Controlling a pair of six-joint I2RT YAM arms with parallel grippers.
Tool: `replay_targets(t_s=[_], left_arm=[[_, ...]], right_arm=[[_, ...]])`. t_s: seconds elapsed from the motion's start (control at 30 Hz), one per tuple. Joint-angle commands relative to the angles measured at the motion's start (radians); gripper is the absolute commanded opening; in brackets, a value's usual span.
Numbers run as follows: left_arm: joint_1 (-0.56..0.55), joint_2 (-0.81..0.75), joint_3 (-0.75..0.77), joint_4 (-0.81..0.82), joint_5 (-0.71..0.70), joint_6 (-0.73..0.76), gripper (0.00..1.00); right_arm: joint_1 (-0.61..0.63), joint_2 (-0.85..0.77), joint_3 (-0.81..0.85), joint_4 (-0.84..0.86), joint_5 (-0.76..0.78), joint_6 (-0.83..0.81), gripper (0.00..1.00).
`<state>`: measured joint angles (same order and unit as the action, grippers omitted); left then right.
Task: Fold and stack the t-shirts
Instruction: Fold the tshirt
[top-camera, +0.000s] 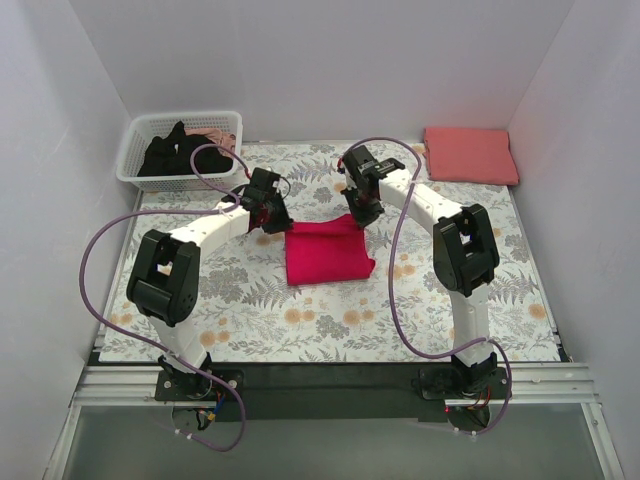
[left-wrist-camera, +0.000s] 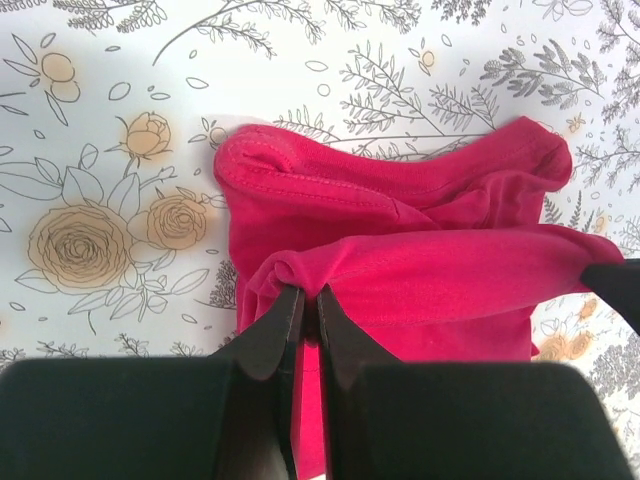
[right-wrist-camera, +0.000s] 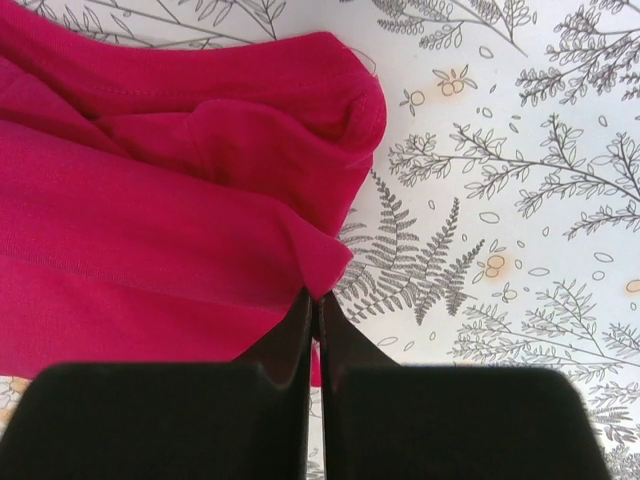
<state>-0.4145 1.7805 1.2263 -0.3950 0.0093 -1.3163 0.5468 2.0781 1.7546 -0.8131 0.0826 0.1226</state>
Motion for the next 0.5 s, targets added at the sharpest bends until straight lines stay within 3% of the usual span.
replay_targets(t_s=[0.0, 0.4, 0.43, 0.47], left_arm=[[0.010, -0.009, -0.025, 0.053, -0.077, 0.009, 0.00], [0.011, 0.053, -0.068, 0.111, -0.107, -0.003, 0.03], [0.011, 0.051, -0.070, 0.113, -0.109, -0.003, 0.05], [0.010, 0.040, -0.070, 0.113, -0.103, -0.001, 0.09]], right_arm=[[-0.015, -0.036, -0.024, 0.067, 0.048, 0.005, 0.01], [-0.021, -0.046, -0.110, 0.157, 0.085, 0.017, 0.01], [-0.021, -0.053, -0.115, 0.164, 0.092, 0.017, 0.03], [-0.021, -0.059, -0.116, 0.172, 0.092, 0.011, 0.13]])
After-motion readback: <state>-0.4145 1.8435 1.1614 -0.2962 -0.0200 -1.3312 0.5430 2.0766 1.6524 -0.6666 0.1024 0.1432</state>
